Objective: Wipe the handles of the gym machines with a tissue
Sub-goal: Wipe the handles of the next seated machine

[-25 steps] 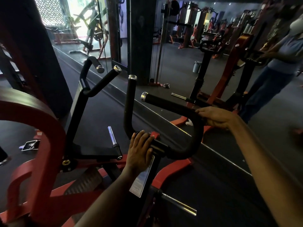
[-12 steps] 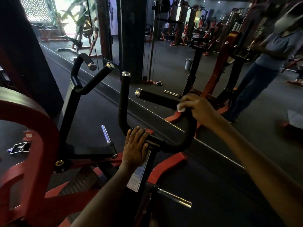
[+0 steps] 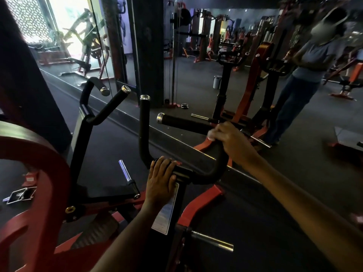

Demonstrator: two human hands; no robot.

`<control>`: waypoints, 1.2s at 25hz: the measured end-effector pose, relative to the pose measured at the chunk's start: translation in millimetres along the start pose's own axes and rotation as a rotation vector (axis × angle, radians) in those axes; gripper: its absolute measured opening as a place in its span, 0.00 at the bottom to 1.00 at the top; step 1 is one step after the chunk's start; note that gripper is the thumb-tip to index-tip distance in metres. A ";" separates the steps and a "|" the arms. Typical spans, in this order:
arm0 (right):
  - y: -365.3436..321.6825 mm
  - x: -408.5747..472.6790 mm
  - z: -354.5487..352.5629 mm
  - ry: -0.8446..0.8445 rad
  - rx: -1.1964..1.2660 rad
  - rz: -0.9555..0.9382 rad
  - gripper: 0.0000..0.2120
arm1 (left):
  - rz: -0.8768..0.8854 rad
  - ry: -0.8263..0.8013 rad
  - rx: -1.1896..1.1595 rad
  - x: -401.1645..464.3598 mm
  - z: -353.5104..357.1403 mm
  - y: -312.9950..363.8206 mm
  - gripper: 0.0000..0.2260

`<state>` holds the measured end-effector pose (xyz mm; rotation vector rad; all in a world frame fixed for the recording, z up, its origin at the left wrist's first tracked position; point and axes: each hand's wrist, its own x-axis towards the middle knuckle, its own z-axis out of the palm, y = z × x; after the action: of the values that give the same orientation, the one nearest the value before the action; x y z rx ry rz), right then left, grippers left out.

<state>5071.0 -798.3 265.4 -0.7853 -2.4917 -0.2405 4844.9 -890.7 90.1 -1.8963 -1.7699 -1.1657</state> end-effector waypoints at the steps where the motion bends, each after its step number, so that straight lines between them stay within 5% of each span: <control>1: -2.9 -24.5 -2.7 -0.002 -0.006 0.002 0.11 | -0.011 -0.002 0.003 1.1 -1.3 2.3 0.20; 7: -17.4 -1.9 -7.1 0.150 0.033 0.167 0.11 | 0.029 -0.006 -0.020 10.2 -0.3 25.1 0.17; 15: -48.4 -66.7 21.8 0.045 0.144 0.272 0.11 | 0.036 0.042 -0.036 6.5 4.3 25.8 0.21; 20: -15.7 -16.8 3.5 0.212 0.192 0.266 0.11 | 0.028 0.029 -0.038 6.8 1.8 27.5 0.17; 25: -41.7 -87.6 34.3 0.282 0.311 0.370 0.08 | 0.028 0.004 -0.043 5.8 2.3 27.7 0.17; 28: -16.8 -46.7 24.8 0.408 0.389 0.537 0.06 | 0.017 0.000 -0.039 6.4 1.9 26.6 0.17; 30: 5.2 2.2 12.5 0.288 0.462 0.521 0.10 | 0.008 -0.013 -0.022 6.1 1.5 28.1 0.18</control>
<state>5067.1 -789.1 256.0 -1.0668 -1.8851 0.3683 4871.0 -891.0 102.1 -1.9261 -1.7610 -1.1772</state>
